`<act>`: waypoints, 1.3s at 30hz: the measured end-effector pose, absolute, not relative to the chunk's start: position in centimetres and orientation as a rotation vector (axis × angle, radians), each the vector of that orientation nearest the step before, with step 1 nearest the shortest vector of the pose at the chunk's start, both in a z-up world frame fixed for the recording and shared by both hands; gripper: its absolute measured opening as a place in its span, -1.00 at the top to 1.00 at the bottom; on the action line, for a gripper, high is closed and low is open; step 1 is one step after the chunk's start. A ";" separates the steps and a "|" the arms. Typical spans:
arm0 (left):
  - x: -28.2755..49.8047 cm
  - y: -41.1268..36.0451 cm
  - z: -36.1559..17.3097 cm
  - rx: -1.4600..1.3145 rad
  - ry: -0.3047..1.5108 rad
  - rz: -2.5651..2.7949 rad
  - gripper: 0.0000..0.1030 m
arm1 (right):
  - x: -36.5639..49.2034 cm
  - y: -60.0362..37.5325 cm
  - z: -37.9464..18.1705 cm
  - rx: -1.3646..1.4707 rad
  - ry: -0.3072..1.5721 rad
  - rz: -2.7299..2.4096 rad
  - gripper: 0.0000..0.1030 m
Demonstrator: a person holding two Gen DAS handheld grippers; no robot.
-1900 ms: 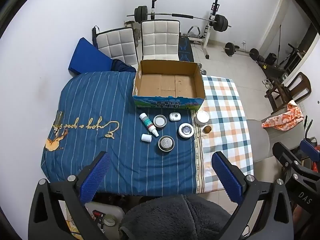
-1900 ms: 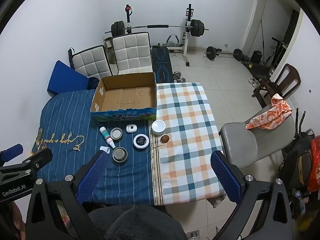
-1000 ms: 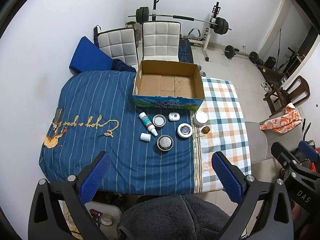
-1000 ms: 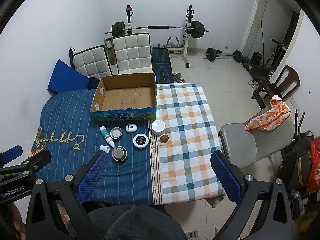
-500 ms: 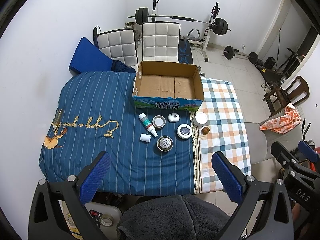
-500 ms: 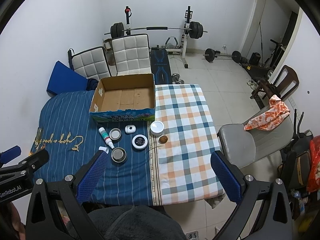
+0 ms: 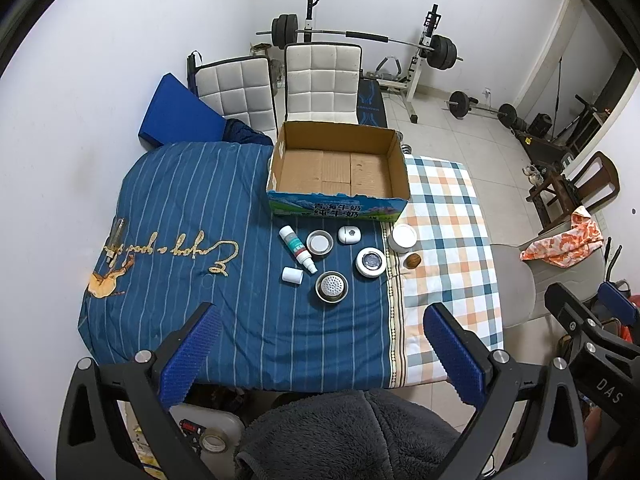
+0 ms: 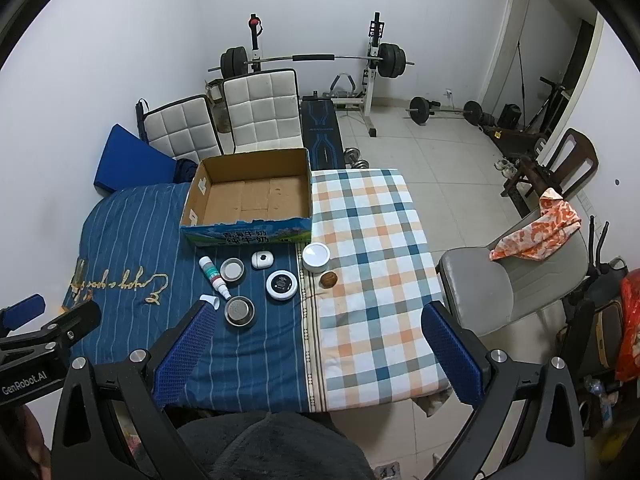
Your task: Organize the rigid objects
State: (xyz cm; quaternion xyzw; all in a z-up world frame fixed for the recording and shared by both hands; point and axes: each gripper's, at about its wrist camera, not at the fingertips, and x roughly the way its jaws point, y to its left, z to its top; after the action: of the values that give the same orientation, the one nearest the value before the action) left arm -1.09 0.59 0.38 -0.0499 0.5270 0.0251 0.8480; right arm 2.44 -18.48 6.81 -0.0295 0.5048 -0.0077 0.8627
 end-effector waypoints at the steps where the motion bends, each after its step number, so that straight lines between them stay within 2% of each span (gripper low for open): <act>1: -1.1 0.6 0.4 -0.106 1.110 0.054 -1.00 | 2.4 -18.5 6.8 -0.062 1.058 -0.015 -1.00; 32: -0.9 1.0 0.8 -0.120 1.101 0.051 -1.00 | 2.9 -18.5 7.3 -0.062 1.050 -0.015 -1.00; 39: 2.3 1.8 -1.5 -0.130 1.140 0.089 -1.00 | 5.7 -18.5 5.1 -0.059 1.085 0.011 -1.00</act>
State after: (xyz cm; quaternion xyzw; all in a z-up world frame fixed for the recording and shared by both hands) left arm 2.26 1.84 -1.47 -0.0614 0.5390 0.0422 0.8390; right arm 5.71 -18.51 5.08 -0.0282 0.5163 0.0054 0.8559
